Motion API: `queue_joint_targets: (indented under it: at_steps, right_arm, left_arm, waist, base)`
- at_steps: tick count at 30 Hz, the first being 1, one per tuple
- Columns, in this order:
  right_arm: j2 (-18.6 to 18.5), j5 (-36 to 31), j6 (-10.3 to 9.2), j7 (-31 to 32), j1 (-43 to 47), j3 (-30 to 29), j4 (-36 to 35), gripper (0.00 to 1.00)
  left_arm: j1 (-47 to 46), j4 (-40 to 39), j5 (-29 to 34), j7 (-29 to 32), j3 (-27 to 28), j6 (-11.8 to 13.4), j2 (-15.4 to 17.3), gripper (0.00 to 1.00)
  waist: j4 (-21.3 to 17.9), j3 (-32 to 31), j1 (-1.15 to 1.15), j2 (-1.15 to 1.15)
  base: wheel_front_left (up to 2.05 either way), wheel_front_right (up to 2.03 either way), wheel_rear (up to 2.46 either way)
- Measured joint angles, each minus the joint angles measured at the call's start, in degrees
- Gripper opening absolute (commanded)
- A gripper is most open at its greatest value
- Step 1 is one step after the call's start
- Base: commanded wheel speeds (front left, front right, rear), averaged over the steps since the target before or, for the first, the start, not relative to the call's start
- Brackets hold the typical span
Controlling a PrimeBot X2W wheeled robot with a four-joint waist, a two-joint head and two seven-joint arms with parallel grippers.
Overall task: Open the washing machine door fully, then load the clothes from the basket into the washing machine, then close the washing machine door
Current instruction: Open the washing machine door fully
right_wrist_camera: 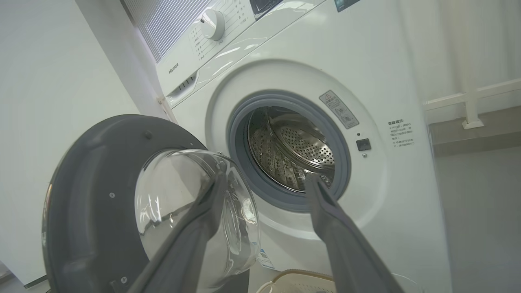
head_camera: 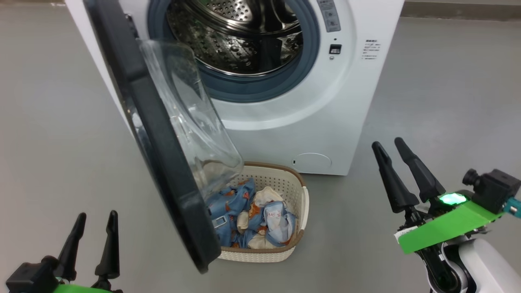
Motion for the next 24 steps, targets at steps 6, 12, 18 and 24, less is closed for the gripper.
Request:
queue_joint_targets:
  at_steps: [6,12,18,24]
  right_arm:
    - [0.78,-7.69,0.00,-3.94,3.73,-3.19,3.45,1.00]
    - [2.29,-16.03,0.00,-5.21,5.18,-5.15,5.79,1.00]
    - [3.80,-19.93,0.00,-5.65,6.51,-7.35,8.51,1.00]
    - [4.81,-21.20,0.00,-5.70,6.93,-9.47,10.32,1.00]
  left_arm:
    - [0.19,-0.01,0.26,-0.01,0.78,0.00,-0.63,1.00]
    - [1.31,-0.01,0.55,0.00,1.53,0.00,-1.19,1.00]
    - [1.34,-0.02,0.56,0.00,1.87,0.00,-1.34,1.00]
    - [1.34,-0.14,0.56,0.00,1.83,0.00,-1.33,1.00]
  waist:
    - [-3.00,-0.44,0.00,0.00]
    - [-5.16,-0.85,0.00,0.00]
    - [-6.51,-1.08,0.00,0.00]
    - [-6.80,-0.72,0.00,0.00]
  base:
    - [0.00,0.00,0.00]
    - [0.00,0.00,0.00]
    - [0.00,0.00,0.00]
    - [0.00,0.00,0.00]
